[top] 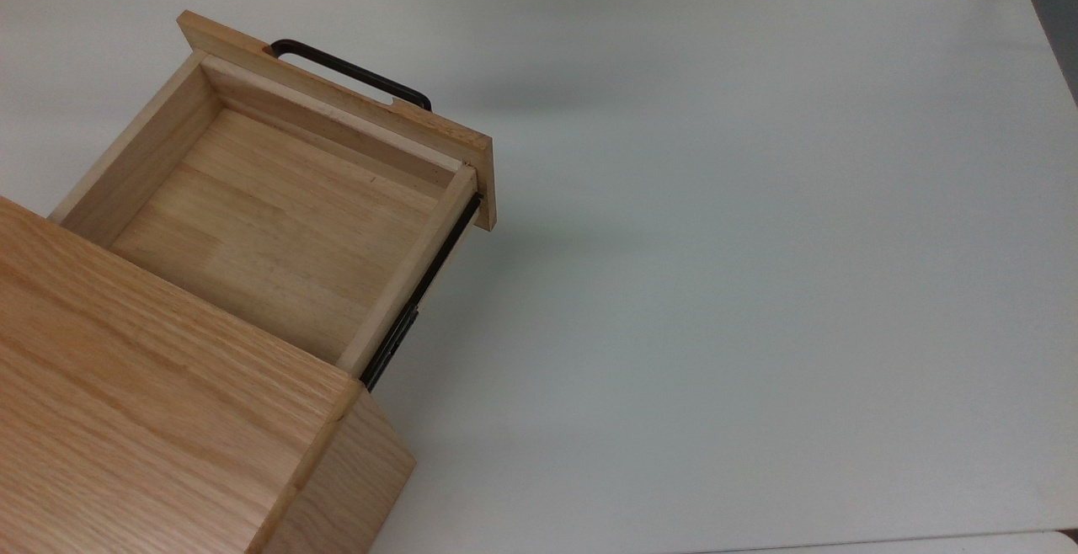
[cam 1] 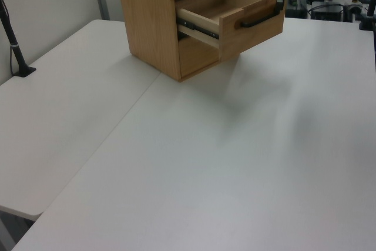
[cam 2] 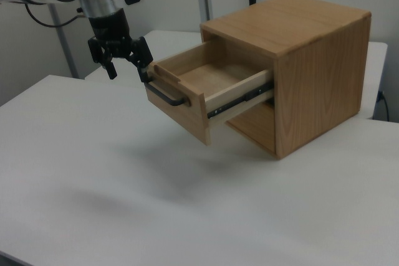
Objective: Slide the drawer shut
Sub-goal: 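Move the gripper to the black handle of the open upper drawer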
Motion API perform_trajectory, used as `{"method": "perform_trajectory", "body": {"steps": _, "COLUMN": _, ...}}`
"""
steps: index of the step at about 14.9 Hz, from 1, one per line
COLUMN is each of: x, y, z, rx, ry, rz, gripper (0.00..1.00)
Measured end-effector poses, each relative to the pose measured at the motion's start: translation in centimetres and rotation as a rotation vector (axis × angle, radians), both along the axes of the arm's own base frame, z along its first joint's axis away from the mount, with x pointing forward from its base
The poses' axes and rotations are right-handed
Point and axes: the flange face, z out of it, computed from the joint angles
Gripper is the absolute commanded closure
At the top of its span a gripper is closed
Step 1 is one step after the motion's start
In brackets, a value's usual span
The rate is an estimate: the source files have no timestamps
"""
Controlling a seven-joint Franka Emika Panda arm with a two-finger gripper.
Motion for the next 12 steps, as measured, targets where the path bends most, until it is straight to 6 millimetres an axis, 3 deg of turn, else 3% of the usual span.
{"method": "perform_trajectory", "body": {"steps": 7, "x": -0.4, "y": -0.1, "z": -1.0, "rx": 0.001, "ry": 0.059, "rz": -0.014, "gripper": 0.00}}
{"method": "perform_trajectory", "body": {"steps": 9, "x": -0.2, "y": -0.1, "z": -1.9, "rx": 0.004, "ry": 0.069, "rz": -0.114, "gripper": 0.01}}
{"method": "perform_trajectory", "body": {"steps": 10, "x": 0.1, "y": -0.1, "z": -2.2, "rx": 0.005, "ry": 0.068, "rz": -0.171, "gripper": 0.14}}
{"method": "perform_trajectory", "body": {"steps": 11, "x": 0.6, "y": 0.0, "z": -2.8, "rx": 0.007, "ry": 0.056, "rz": -0.242, "gripper": 0.22}}
{"method": "perform_trajectory", "body": {"steps": 12, "x": 0.9, "y": 0.0, "z": -3.1, "rx": 0.010, "ry": 0.043, "rz": -0.274, "gripper": 0.38}}
